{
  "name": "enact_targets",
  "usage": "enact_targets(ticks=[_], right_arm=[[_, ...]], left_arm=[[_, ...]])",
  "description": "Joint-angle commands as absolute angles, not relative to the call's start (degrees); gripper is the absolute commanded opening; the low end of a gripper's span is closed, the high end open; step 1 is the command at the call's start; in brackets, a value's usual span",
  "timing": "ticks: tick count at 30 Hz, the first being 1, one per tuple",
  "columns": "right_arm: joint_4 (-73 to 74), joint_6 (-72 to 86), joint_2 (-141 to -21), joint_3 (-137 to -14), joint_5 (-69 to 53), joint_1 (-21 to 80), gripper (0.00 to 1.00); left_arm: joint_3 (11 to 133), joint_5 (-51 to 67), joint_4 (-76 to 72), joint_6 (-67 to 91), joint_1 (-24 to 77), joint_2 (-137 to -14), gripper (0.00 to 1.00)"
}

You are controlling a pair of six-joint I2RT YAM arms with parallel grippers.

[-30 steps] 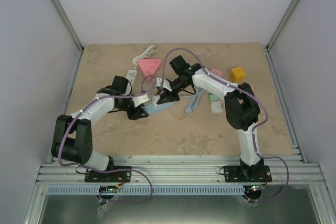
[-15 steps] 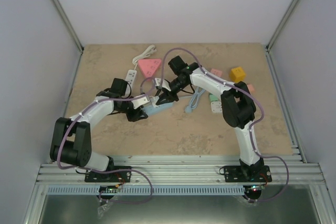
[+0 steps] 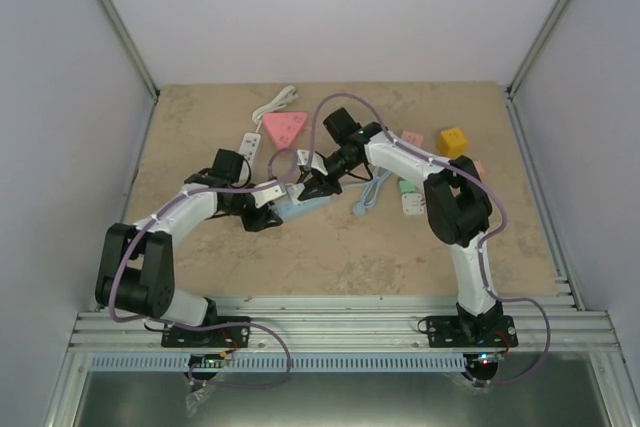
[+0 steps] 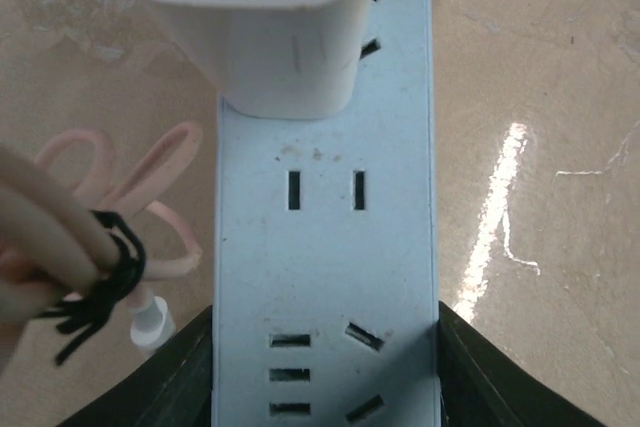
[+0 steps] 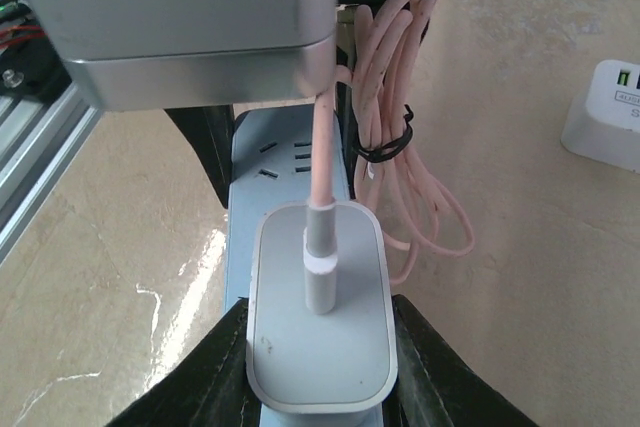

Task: Pull the plug off the socket
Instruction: Remove the plug from the socket.

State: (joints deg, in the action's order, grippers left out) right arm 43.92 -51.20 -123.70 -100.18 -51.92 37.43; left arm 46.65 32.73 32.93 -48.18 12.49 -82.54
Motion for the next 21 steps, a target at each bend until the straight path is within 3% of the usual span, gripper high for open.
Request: enact_targets(ticks=[1, 11, 21], right_arm=[[37.74, -52.12, -118.15, -94.05, -47.98, 37.57, 0.01], [24.5, -52.5, -110.35, -82.12, -42.65, 38.76, 0.01], [32.22, -51.79, -114.91, -88.42, -47.67, 38.59, 0.01]], left_arm=[[49.42, 38.03, 31.91, -49.44, 12.67, -83.1, 0.0], [50.7, 39.82, 34.63, -50.82, 12.66, -84.75, 0.0], [49.25, 38.3, 32.52, -50.57, 12.66, -82.84, 0.0]])
